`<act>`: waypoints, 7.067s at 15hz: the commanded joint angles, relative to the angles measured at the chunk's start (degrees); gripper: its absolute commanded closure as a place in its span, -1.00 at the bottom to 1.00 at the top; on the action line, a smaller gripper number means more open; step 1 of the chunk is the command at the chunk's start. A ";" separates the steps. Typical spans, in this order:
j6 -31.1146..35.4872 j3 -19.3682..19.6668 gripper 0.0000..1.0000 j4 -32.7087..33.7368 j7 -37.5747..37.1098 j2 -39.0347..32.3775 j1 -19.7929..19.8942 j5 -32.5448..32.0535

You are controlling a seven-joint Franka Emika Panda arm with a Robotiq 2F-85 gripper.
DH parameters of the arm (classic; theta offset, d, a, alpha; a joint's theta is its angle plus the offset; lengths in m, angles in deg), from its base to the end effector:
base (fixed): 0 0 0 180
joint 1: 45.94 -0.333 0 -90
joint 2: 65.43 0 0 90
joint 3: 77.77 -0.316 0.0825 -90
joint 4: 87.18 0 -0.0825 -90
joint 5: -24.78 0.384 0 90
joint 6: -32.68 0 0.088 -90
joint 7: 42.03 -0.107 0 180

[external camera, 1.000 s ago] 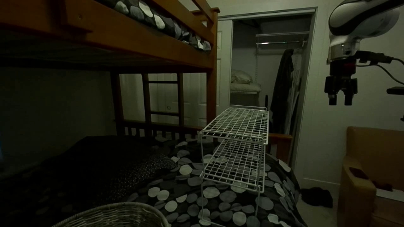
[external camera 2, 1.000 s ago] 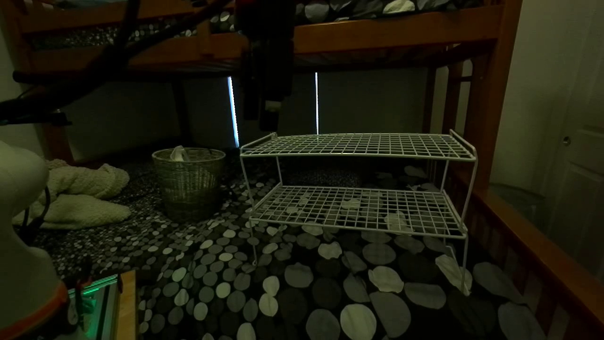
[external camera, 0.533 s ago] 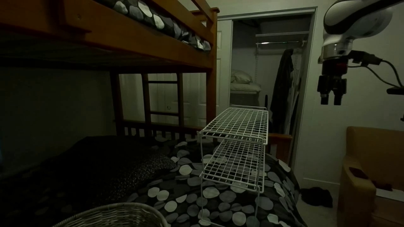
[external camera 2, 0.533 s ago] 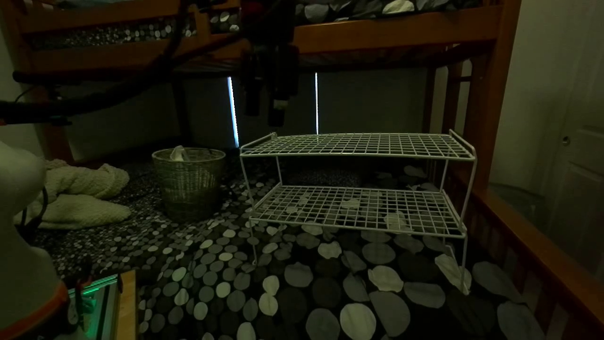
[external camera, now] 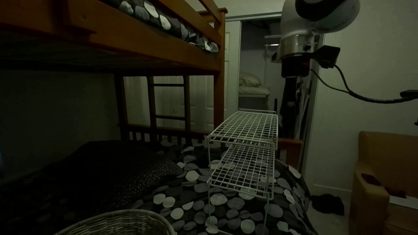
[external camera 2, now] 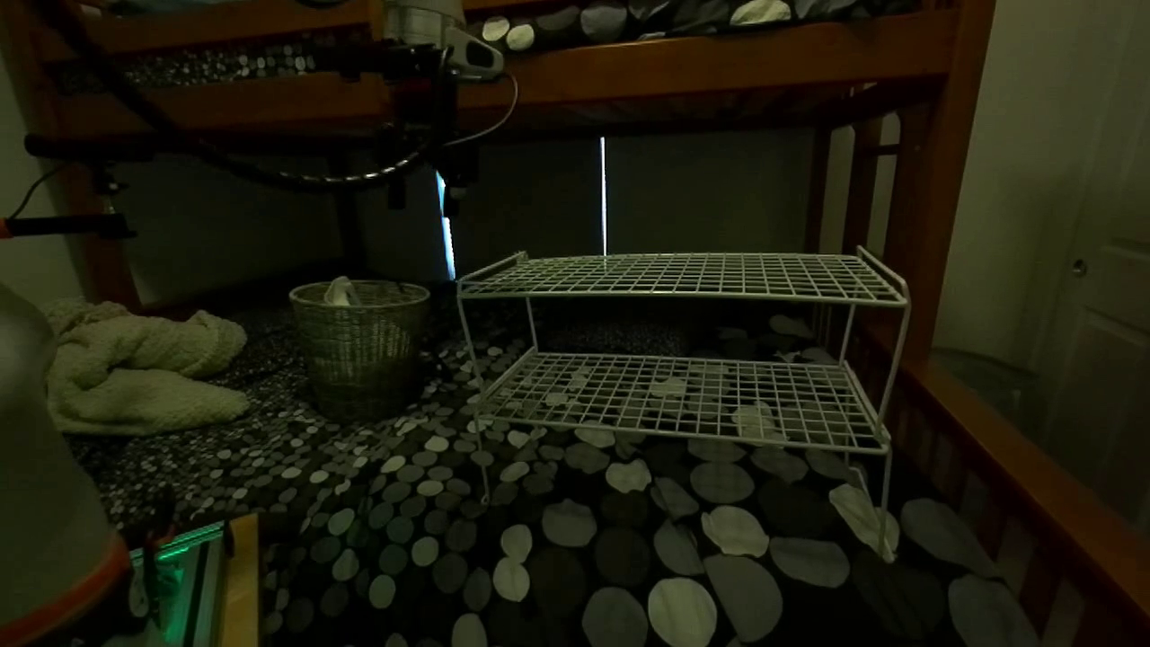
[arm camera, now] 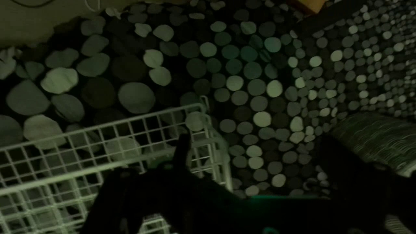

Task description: Remove the lint roller from the basket and put it on the top shelf of the rack

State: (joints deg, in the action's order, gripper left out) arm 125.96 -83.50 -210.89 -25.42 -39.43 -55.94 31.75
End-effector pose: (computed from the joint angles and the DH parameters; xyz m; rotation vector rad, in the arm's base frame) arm 0.3872 0.1284 0.5691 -2.9497 -0.8177 0.1193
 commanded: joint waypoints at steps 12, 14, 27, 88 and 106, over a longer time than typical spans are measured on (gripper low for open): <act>18.07 -10.21 -1.00 2.36 4.73 -10.25 -11.95 7.27; 25.24 -13.42 -1.00 3.85 3.74 -14.97 -14.42 9.51; 41.28 -25.67 -1.00 17.57 5.29 -38.86 -21.58 11.08; 90.27 -18.30 0.88 -2.48 -19.32 -14.84 -16.81 -15.86; 31.38 -17.28 0.88 -3.70 -22.79 10.59 -0.23 -25.72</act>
State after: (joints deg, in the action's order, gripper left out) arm 164.26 -102.18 -213.49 -47.32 -31.56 -56.63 5.90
